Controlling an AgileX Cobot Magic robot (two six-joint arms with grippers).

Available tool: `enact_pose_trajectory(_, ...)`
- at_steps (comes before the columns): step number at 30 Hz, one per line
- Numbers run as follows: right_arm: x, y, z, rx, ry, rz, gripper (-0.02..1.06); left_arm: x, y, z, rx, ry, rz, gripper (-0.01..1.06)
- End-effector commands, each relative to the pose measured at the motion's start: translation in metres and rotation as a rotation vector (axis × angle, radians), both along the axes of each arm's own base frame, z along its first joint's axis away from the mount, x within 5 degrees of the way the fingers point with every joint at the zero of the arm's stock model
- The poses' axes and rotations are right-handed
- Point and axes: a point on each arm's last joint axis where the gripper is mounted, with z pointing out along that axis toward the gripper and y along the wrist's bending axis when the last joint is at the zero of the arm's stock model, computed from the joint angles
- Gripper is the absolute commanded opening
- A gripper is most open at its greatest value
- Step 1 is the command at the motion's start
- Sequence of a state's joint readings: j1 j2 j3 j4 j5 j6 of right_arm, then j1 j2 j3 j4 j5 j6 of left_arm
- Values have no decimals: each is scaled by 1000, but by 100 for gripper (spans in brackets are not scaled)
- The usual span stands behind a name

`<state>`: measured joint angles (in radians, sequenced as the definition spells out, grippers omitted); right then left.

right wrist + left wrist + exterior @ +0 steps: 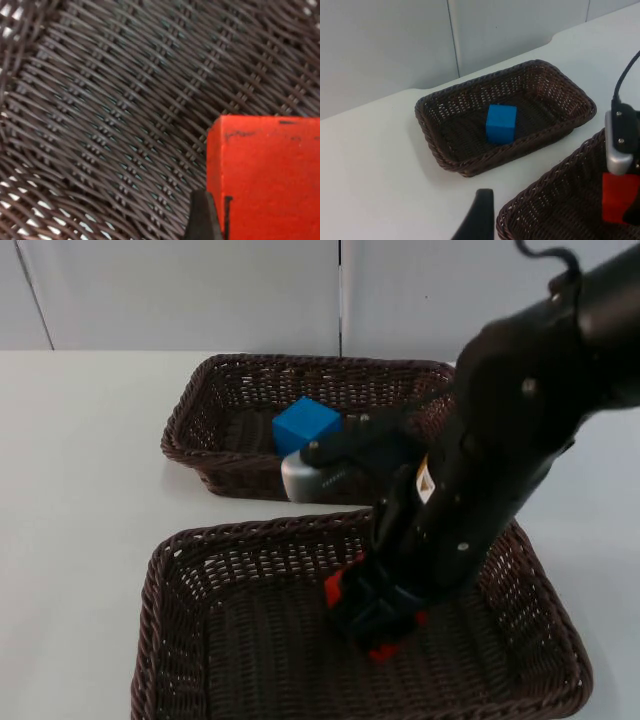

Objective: Pick up one cube with the left hand and place it into the upper basket. Pick up one cube with the right hand and place it into the lower basket.

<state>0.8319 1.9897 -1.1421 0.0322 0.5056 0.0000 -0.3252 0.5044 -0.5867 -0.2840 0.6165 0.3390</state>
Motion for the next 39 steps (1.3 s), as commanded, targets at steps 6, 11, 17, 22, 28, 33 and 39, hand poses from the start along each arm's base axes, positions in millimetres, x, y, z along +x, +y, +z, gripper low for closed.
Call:
enact_pose_trajectory(6, 0, 3, -6, 3, -5, 13, 0, -1, 0, -1, -3, 2, 1, 83)
enact_pose_trajectory(11, 0, 3, -6, 4, -4, 11, 2, -1, 0, -1, -3, 2, 1, 83)
enact_pose_trajectory(17, 0, 3, -6, 4, -4, 11, 37, -1, 0, -1, -4, 0, 2, 83)
enact_pose_trajectory(22, 0, 3, -6, 4, -4, 11, 76, -1, 0, -1, -4, 0, 2, 83)
enact_pose_trajectory(28, 0, 4, -3, 12, -16, 14, 85, -1, 0, -1, -4, 0, 2, 83)
enact_pose_trajectory(33, 0, 3, 10, 29, -31, 15, 85, -1, 0, -1, -4, 0, 2, 83)
enact_pose_trajectory(39, -6, -3, 71, 135, -128, 18, 85, -1, 0, -1, -4, 0, 2, 83)
